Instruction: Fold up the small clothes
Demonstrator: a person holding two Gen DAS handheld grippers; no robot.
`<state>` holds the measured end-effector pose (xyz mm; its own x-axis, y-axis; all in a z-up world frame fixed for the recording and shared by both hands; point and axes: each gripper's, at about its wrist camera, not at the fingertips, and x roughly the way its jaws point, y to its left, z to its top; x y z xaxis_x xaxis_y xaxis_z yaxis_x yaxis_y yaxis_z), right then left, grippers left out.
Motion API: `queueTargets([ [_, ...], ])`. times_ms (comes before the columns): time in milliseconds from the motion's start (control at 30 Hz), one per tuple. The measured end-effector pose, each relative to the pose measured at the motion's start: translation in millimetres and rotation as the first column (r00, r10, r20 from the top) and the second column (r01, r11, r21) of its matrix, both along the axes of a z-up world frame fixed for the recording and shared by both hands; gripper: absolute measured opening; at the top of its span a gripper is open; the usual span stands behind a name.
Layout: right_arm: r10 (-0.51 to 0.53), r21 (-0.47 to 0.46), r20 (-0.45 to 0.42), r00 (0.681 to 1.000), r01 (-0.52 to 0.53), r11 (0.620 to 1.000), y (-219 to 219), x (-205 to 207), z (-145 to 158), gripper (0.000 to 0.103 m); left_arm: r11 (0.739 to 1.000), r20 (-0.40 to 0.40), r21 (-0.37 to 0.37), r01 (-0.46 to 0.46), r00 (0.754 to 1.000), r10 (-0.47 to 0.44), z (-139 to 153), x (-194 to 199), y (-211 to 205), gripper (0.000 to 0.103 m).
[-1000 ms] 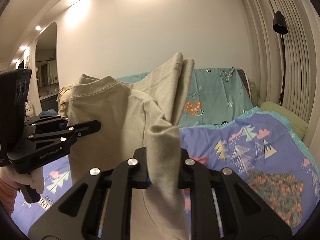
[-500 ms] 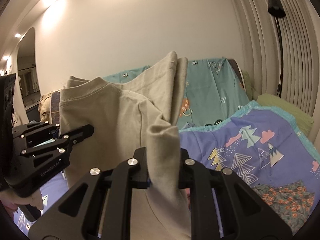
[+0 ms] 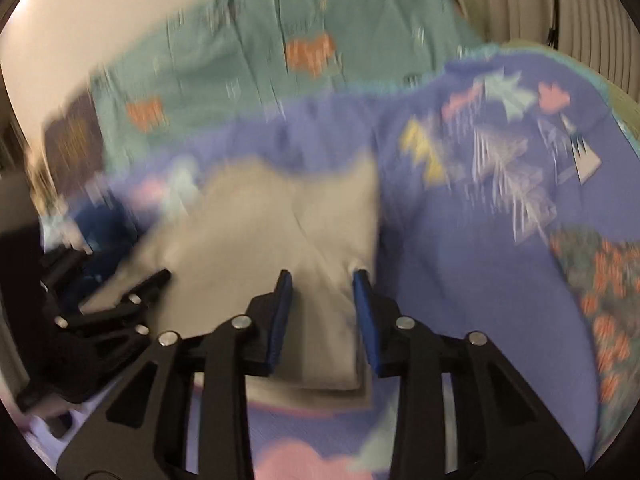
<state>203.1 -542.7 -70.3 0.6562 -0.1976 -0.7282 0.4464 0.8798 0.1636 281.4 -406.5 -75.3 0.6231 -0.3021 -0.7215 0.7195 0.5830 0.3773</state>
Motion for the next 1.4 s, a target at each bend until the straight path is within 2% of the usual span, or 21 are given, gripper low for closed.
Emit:
queueTargets([
  [33, -0.002, -0.026, 0.004, 1.0, 0.002, 1.0, 5.7, -4.9, -8.3, 0.033, 0.999, 0.036, -0.041, -0.007, 0.999, 0.008, -3.0, -8.4, 8.1, 0.047],
  [67, -0.007, -0.037, 0.022, 1.0, 0.008, 0.999, 8.6, -10.1, -8.8, 0.034, 0.998, 0.025, -0.067, -0.018, 1.0, 0.019, -3.3, -9.1, 14.4, 0.046],
  [233, -0.068, 0.013, 0.012, 0.998, 0.068, 0.998, 12.1, -32.0, -0.9, 0.04, 0.985, -0.08, -0.162, -0.058, 0.996, 0.045, 4.5, -15.1, 41.1, 0.046],
  [333, -0.072, -0.021, 0.012, 0.997, 0.072, 0.997, 27.4, -54.9, 4.6, 0.042, 0.976, -0.094, -0.212, -0.055, 0.995, 0.035, 11.4, -30.3, 59.5, 0.052],
  [367, -0.065, -0.027, 0.005, 0.998, 0.065, 0.998, 33.2, -65.3, 7.7, 0.049, 0.972, -0.089, -0.228, -0.05, 0.996, 0.031, 13.9, -40.5, 63.5, 0.056],
  [433, -0.051, -0.026, 0.009, 0.999, 0.051, 0.998, 44.1, -86.4, 13.8, 0.061, 0.956, -0.101, -0.289, -0.046, 0.995, 0.017, 23.4, -56.5, 82.1, 0.061],
  [467, -0.045, -0.042, 0.029, 0.999, 0.046, 0.998, 54.8, -103.8, 22.5, 0.069, 0.944, -0.107, -0.327, -0.045, 0.994, 0.01, 29.3, -65.3, 91.7, 0.064],
  [533, -0.047, -0.099, 0.078, 0.996, 0.055, 0.994, 73.1, -131.3, 41.1, 0.078, 0.914, -0.102, -0.405, -0.043, 0.995, 0.002, 45.4, -85.3, 113.6, 0.073],
  [567, -0.052, -0.121, 0.1, 0.994, 0.064, 0.991, 80.3, -142.1, 49.3, 0.082, 0.9, -0.094, -0.433, -0.041, 0.996, 0.0, 53.0, -94.6, 122.3, 0.08],
  [600, -0.063, -0.146, 0.14, 0.988, 0.083, 0.986, 91.0, -159.1, 63.1, 0.084, 0.886, -0.08, -0.462, -0.04, 0.997, 0.003, 62.8, -107.2, 134.2, 0.088],
  [700, -0.076, -0.158, 0.228, 0.971, 0.114, 0.981, 114.9, -197.2, 92.8, 0.092, 0.858, -0.035, -0.513, -0.027, 0.999, 0.011, 86.3, -138.6, 157.4, 0.099],
  [800, -0.064, -0.183, 0.283, 0.957, 0.119, 0.976, 137.8, -228.1, 114.0, 0.096, 0.832, -0.005, -0.554, 0.0, 1.0, -0.003, 107.0, -169.6, 177.2, 0.102],
  [867, -0.072, -0.19, 0.317, 0.946, 0.137, 0.972, 151.3, -248.4, 124.3, 0.098, 0.821, 0.005, -0.57, 0.013, 1.0, -0.012, 116.5, -187.0, 188.8, 0.102],
  [1000, -0.077, -0.162, 0.318, 0.945, 0.134, 0.978, 164.6, -274.8, 133.8, 0.098, 0.81, 0.014, -0.586, 0.015, 1.0, -0.008, 130.0, -220.0, 207.0, 0.102],
  [1233, -0.084, -0.142, 0.301, 0.95, 0.132, 0.981, 183.8, -313.2, 134.2, 0.098, 0.834, 0.013, -0.551, 0.037, 0.999, -0.035, 136.2, -271.8, 225.6, 0.102],
  [1400, -0.084, -0.156, 0.27, 0.959, 0.129, 0.979, 197.2, -336.6, 121.8, 0.098, 0.85, 0.008, -0.527, -0.011, 1.0, 0.018, 130.9, -299.8, 241.2, 0.102],
])
